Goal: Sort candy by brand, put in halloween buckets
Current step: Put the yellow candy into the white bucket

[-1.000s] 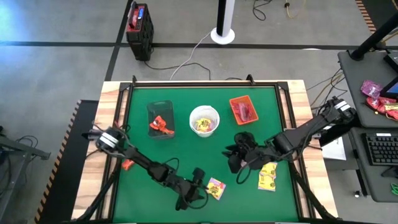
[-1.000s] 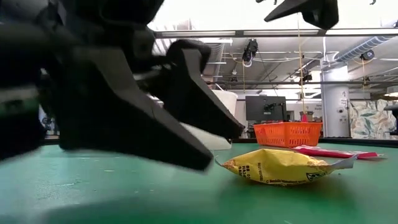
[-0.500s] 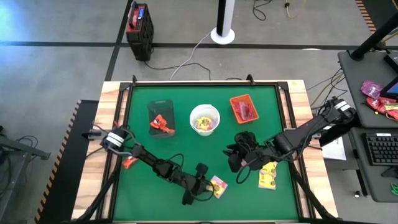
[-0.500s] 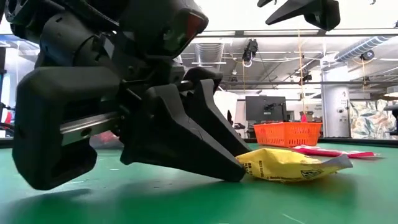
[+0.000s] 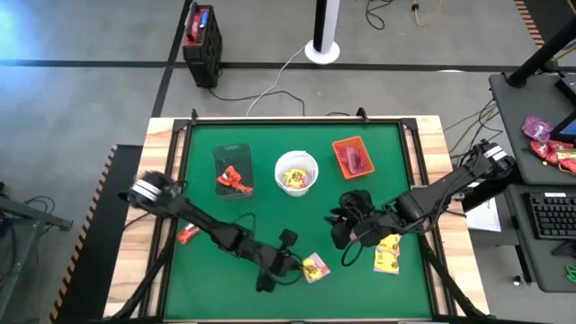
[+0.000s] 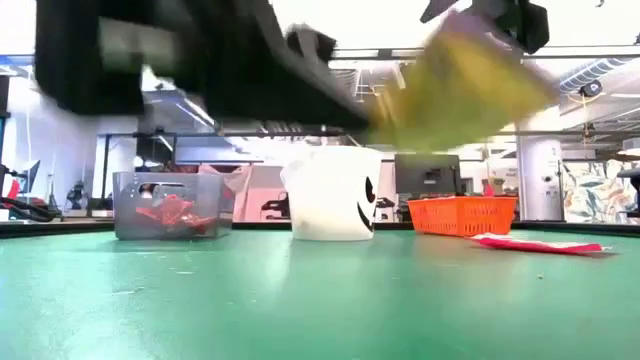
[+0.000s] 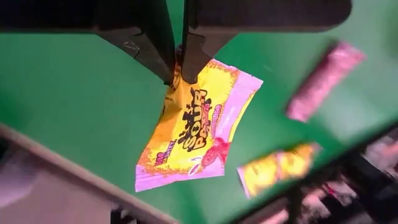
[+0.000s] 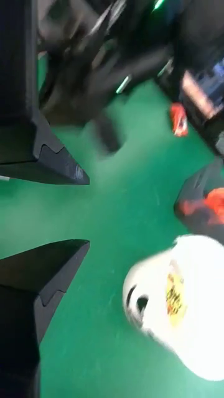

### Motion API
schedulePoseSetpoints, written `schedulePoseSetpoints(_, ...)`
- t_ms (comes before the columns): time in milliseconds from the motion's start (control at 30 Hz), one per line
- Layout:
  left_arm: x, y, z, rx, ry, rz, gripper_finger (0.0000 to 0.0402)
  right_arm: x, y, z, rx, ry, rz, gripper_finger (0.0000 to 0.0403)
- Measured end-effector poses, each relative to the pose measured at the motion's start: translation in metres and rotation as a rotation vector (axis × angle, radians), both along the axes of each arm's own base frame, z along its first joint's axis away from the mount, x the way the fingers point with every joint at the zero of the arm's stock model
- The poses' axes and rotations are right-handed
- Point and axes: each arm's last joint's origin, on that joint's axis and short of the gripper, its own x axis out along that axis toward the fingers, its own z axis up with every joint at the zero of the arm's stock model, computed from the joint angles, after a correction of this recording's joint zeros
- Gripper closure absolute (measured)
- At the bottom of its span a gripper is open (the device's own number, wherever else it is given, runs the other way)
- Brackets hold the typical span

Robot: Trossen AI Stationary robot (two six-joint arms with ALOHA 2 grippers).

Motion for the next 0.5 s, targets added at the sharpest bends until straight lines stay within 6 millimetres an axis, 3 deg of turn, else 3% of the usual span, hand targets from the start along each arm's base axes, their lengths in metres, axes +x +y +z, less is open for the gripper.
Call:
schedulePoseSetpoints(133,-0.026,0.013,0.043,0.032,0.010,0.005,0.0401,-0.006,-0.003,-0.002,-0.001,0.063,-0.035,0.0257)
schedulePoseSetpoints(233,-0.047,0.033,0.081,0.119,-0.008,0.111,0.0401,-0.009,-0.006,-0.005,-0.008,0.097,-0.054,0.0257)
schedulePoseSetpoints(333,-0.063,0.067,0.105,0.213,0.017,0.266,0.0401,-0.010,-0.007,-0.006,-0.034,0.105,-0.069,0.0257)
schedulePoseSetpoints(500,-0.074,0.138,0.125,0.216,0.077,0.457,0.0401,-0.009,-0.011,-0.006,-0.086,0.114,-0.070,0.0257)
